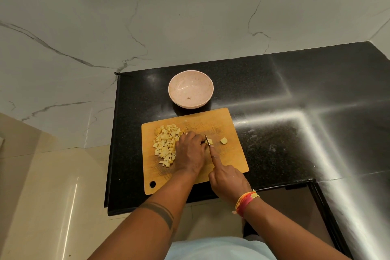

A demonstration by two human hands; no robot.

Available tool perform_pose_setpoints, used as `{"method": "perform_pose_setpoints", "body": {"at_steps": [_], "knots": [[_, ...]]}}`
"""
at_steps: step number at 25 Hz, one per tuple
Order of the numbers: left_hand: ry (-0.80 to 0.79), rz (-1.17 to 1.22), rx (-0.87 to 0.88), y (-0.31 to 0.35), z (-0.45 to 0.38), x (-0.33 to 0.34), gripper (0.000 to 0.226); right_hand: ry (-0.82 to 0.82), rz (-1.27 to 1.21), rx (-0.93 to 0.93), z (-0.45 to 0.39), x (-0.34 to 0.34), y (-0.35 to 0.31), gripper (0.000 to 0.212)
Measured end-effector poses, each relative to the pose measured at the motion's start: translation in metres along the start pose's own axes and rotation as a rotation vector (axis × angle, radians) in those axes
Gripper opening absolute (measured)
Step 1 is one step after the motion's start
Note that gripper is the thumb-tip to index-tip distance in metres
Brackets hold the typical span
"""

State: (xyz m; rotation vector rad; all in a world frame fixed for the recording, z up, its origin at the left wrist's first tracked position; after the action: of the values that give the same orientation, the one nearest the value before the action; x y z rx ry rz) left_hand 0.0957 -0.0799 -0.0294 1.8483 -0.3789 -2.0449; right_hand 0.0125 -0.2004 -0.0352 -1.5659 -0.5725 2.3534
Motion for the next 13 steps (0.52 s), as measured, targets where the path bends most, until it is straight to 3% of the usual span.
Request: {"method": "perform_pose_setpoints", "body": {"at_steps": [9,13], "knots": [[0.018,-0.080,-0.008,0.003,-0.001,0.001,0.024,-0.031,-0.008,-0.011,0.029,0.006,0.008,0.086],[0.064,-0.095,-0.006,0.000,0.001,-0.002,0.026,0.029,-0.055,0.039,0.031,-0.002,0.019,0.086]]}}
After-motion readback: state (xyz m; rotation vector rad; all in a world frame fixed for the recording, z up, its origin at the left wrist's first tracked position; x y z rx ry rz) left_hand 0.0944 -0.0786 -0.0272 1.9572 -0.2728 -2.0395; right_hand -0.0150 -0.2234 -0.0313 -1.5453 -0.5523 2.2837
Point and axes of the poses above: each hand's wrist, its own z-axis away from the middle knuckle, its own x-axis out of the palm, y = z × x, the point moved 7 cm from there along -z, towards the middle knuckle, and after that the axes turned 4 degrees about -x, right-handed, at the moved point
